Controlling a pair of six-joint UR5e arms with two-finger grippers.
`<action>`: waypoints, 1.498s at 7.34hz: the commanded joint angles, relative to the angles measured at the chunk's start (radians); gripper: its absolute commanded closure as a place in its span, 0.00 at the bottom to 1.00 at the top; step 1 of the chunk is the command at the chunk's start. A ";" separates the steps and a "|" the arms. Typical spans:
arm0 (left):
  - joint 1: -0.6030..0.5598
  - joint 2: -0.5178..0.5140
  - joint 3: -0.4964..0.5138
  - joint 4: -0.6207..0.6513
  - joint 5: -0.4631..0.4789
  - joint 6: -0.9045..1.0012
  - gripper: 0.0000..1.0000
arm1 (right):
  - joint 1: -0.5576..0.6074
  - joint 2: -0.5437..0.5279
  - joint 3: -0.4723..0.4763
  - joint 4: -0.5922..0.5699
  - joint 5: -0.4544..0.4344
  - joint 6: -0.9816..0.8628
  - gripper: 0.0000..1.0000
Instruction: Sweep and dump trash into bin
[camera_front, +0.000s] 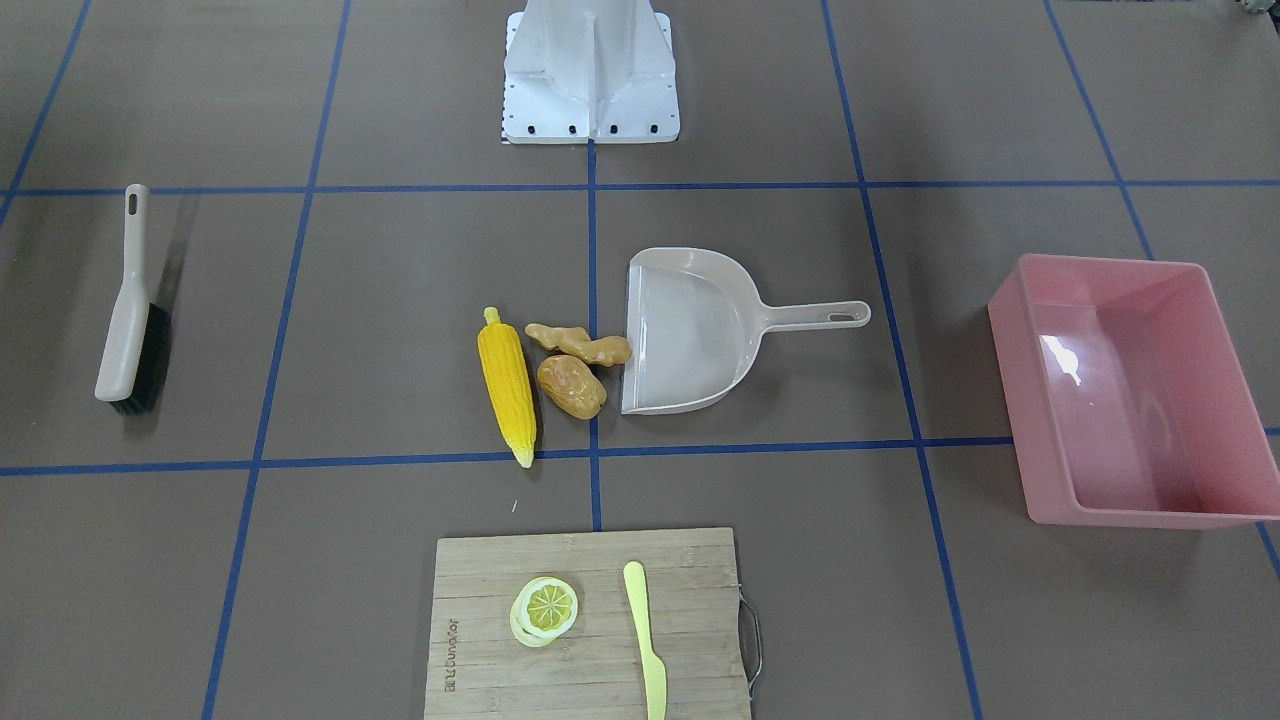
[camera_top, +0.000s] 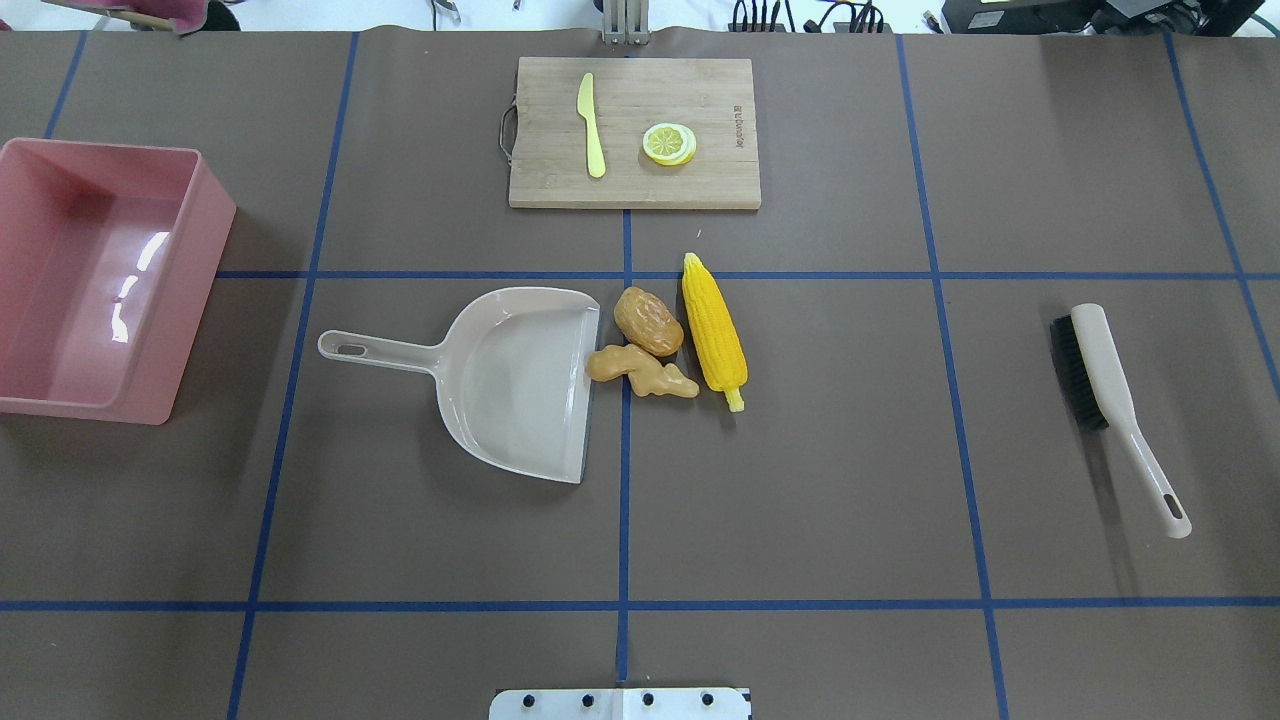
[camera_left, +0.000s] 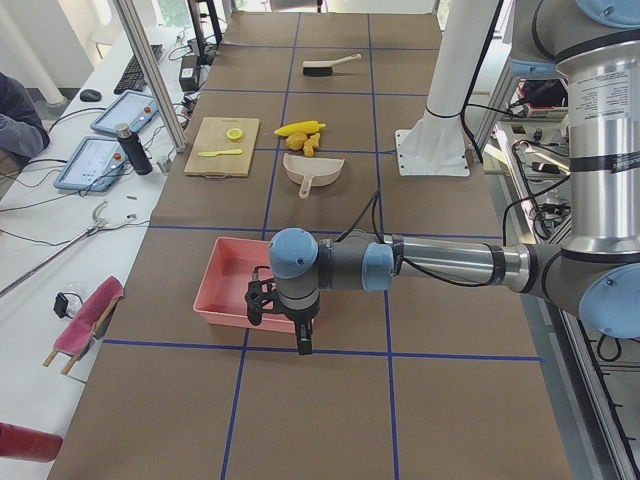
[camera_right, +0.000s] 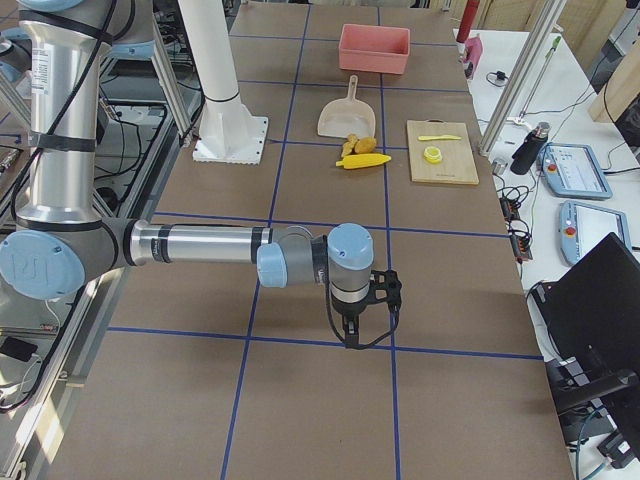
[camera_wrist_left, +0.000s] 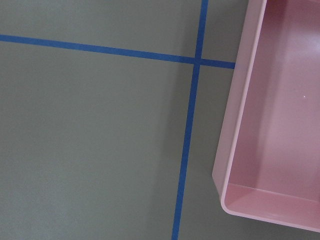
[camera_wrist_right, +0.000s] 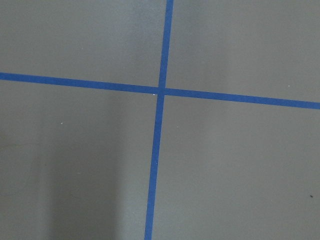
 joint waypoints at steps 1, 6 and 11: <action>0.001 0.002 -0.003 -0.002 0.000 0.000 0.01 | 0.018 0.009 -0.007 -0.002 -0.004 -0.002 0.00; 0.001 0.001 0.012 0.000 0.001 0.000 0.01 | -0.008 0.113 -0.020 0.002 0.021 0.002 0.00; -0.001 -0.037 0.013 -0.009 0.029 -0.003 0.01 | -0.318 0.142 0.183 -0.026 0.030 0.501 0.00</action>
